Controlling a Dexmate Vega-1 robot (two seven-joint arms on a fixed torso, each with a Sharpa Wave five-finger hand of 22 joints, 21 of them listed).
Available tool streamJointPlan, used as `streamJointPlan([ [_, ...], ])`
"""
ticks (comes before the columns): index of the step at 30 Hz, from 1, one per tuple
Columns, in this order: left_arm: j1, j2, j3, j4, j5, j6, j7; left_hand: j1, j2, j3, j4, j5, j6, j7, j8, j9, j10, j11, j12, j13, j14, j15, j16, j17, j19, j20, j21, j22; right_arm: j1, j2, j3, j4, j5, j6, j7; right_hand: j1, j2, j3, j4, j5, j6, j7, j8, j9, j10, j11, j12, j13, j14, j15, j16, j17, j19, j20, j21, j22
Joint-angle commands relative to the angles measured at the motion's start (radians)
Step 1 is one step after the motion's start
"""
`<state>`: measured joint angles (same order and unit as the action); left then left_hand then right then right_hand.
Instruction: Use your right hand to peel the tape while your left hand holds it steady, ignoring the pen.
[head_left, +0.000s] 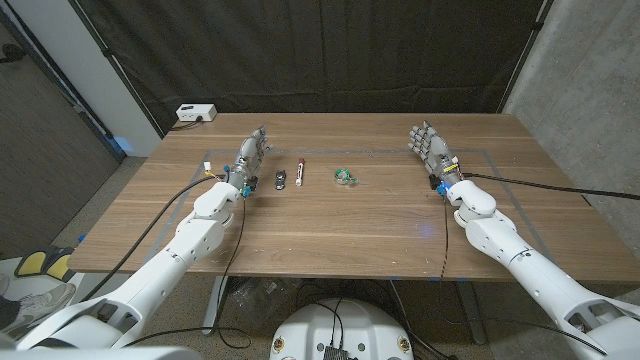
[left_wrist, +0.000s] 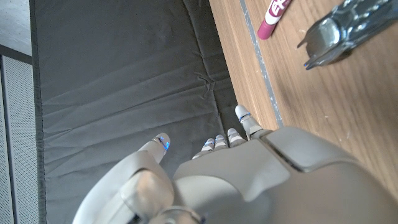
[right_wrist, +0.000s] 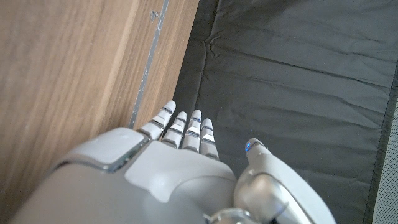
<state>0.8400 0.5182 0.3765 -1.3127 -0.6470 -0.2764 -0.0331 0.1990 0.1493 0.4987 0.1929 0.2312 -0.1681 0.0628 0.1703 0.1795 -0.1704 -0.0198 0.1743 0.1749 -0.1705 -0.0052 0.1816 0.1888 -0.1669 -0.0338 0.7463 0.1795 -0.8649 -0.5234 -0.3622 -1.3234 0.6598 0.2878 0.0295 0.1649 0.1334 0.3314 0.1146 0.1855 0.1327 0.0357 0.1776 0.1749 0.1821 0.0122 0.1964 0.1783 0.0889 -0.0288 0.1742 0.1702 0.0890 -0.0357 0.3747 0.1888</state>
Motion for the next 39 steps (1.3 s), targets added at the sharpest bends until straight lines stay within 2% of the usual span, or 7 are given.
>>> streamJointPlan([
  [1,0.019,0.013,0.009,-0.038,0.046,-0.008,0.036,-0.002,0.045,0.006,-0.002,0.008,-0.164,-0.014,0.009,0.002,-0.121,-0.015,0.013,0.005,-0.101,-0.007,0.007,0.004,-0.104,-0.03,0.003,0.003,-0.038,-0.01,0.01,-0.034,0.013,0.003,-0.003,0.006,0.019,0.003,0.0,0.005,0.008,0.008,0.007,0.004,0.013,0.006,0.007,0.002,0.014,0.007,0.008,0.003,0.004,-0.019,0.002,0.003],
  [4,0.031,0.013,0.007,-0.057,0.075,-0.027,0.075,-0.015,0.031,0.009,-0.014,0.01,-0.105,-0.045,0.031,0.003,-0.051,-0.013,0.039,0.005,-0.052,0.001,0.027,0.001,-0.078,-0.01,0.003,0.0,-0.047,-0.014,0.012,-0.046,0.014,-0.004,-0.011,0.011,-0.001,-0.002,-0.011,0.003,0.009,0.015,0.008,0.004,0.02,0.012,0.01,0.002,0.026,0.029,0.01,0.0,0.01,0.006,0.0,0.002],
  [7,0.039,0.021,0.01,-0.076,0.134,-0.046,0.129,0.022,-0.023,0.013,-0.074,-0.005,-0.021,-0.132,0.042,0.003,0.04,0.013,0.054,0.006,0.026,0.049,0.032,-0.01,-0.049,0.081,-0.012,-0.001,-0.054,-0.022,0.011,-0.059,0.013,-0.014,-0.017,0.028,-0.014,0.0,-0.032,0.0,0.021,0.019,0.012,0.004,0.042,0.015,0.017,0.002,0.052,0.073,0.014,-0.001,0.021,0.035,-0.001,0.001],
  [8,0.038,0.026,0.012,-0.078,0.154,-0.056,0.137,0.04,-0.034,0.016,-0.092,-0.012,0.031,-0.134,0.053,0.004,0.082,0.017,0.061,0.008,0.076,0.071,0.041,-0.008,-0.022,0.128,-0.011,0.002,-0.056,-0.025,0.01,-0.064,0.011,-0.018,-0.018,0.036,-0.017,0.001,-0.041,-0.001,0.025,0.016,0.013,0.004,0.052,0.018,0.02,0.003,0.064,0.088,0.016,-0.001,0.025,0.047,-0.003,0.001],
  [9,0.036,0.032,0.015,-0.077,0.175,-0.07,0.14,0.065,-0.04,0.023,-0.115,-0.017,0.078,-0.137,0.061,0.005,0.128,0.022,0.07,0.01,0.114,0.081,0.043,-0.009,-0.01,0.142,-0.014,0.003,-0.057,-0.028,0.01,-0.07,0.009,-0.023,-0.021,0.041,-0.016,0.004,-0.046,-0.001,0.028,0.015,0.014,0.005,0.055,0.021,0.021,0.003,0.067,0.09,0.016,-0.001,0.027,0.059,-0.003,0.001],
  [15,0.024,0.077,0.038,-0.11,0.329,-0.098,0.19,0.127,-0.036,0.05,-0.164,-0.03,0.209,-0.132,0.082,0.006,0.235,0.014,0.087,0.014,0.212,0.067,0.056,-0.003,0.024,0.159,-0.018,0.006,-0.063,-0.037,0.007,-0.088,0.002,-0.03,-0.027,0.071,-0.01,0.019,-0.073,-0.002,0.038,0.009,0.016,0.005,0.072,0.034,0.025,0.004,0.095,0.115,0.02,0.0,0.031,0.086,-0.007,0.002],
  [39,-0.07,0.147,0.107,-0.215,0.654,-0.031,0.223,0.172,-0.026,0.075,-0.197,-0.039,0.246,-0.142,0.075,0.007,0.264,-0.004,0.081,0.016,0.262,0.052,0.058,-0.001,0.054,0.169,-0.016,0.007,-0.113,-0.042,0.015,-0.13,-0.014,0.033,-0.029,0.104,-0.013,0.033,-0.107,-0.003,0.065,-0.017,0.021,0.006,0.099,0.048,0.031,0.006,0.129,0.134,0.02,0.002,0.038,0.106,-0.012,0.005],
])
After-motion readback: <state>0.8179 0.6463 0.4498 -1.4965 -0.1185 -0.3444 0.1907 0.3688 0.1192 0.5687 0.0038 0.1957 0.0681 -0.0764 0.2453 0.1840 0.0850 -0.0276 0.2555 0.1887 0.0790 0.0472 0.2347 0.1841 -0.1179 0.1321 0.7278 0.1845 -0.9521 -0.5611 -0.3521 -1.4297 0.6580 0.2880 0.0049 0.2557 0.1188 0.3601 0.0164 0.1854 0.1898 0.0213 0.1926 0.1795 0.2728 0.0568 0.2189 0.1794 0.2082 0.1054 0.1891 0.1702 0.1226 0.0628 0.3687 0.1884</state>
